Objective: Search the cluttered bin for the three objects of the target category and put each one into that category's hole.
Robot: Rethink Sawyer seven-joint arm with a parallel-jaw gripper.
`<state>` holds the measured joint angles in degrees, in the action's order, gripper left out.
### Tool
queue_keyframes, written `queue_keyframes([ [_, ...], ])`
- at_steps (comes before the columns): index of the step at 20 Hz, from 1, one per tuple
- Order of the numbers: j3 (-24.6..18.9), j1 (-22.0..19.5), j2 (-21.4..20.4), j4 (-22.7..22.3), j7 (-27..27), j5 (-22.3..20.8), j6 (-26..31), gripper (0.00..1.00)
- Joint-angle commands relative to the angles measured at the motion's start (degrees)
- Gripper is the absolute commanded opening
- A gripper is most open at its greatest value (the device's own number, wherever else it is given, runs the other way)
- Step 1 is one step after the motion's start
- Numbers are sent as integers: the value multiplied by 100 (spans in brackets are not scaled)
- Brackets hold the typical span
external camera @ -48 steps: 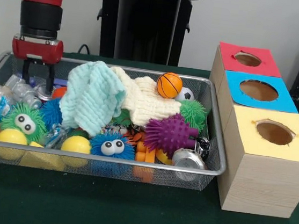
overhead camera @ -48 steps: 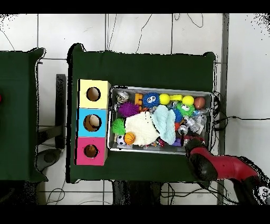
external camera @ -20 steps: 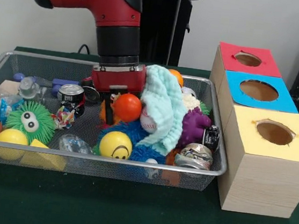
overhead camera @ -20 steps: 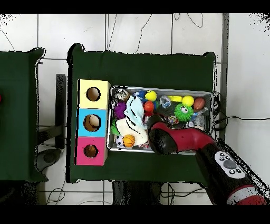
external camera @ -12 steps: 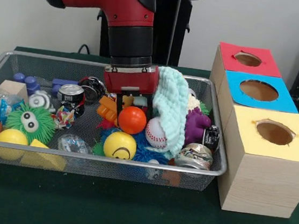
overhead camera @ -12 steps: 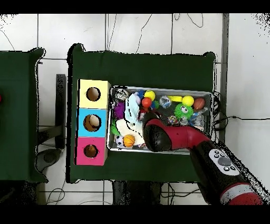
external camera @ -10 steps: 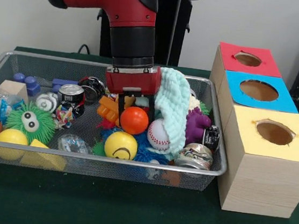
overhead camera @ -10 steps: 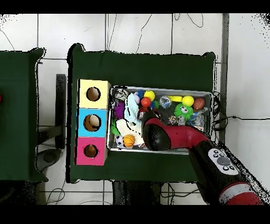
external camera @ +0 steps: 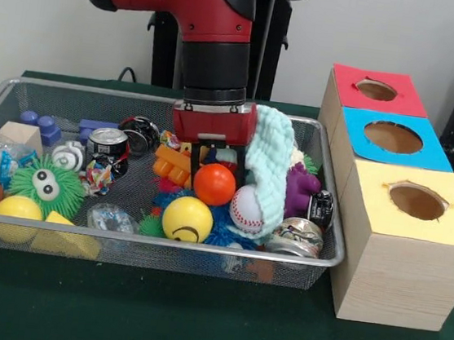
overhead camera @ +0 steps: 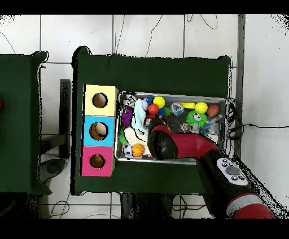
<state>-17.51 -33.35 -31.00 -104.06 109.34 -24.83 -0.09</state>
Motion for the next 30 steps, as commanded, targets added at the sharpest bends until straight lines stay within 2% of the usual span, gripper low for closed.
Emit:
queue_keyframes([
  [1,-354,770,483,-175,904,516,501,100],
  [5,-242,1055,472,-131,875,698,580,100],
  [11,89,1564,244,-69,760,975,940,100],
  [22,703,2495,26,43,605,1188,1283,100],
  [27,888,3094,469,685,629,1398,1440,100],
  [28,959,3023,439,80,746,1188,832,100],
  [30,1035,3224,480,64,819,1206,714,100],
])
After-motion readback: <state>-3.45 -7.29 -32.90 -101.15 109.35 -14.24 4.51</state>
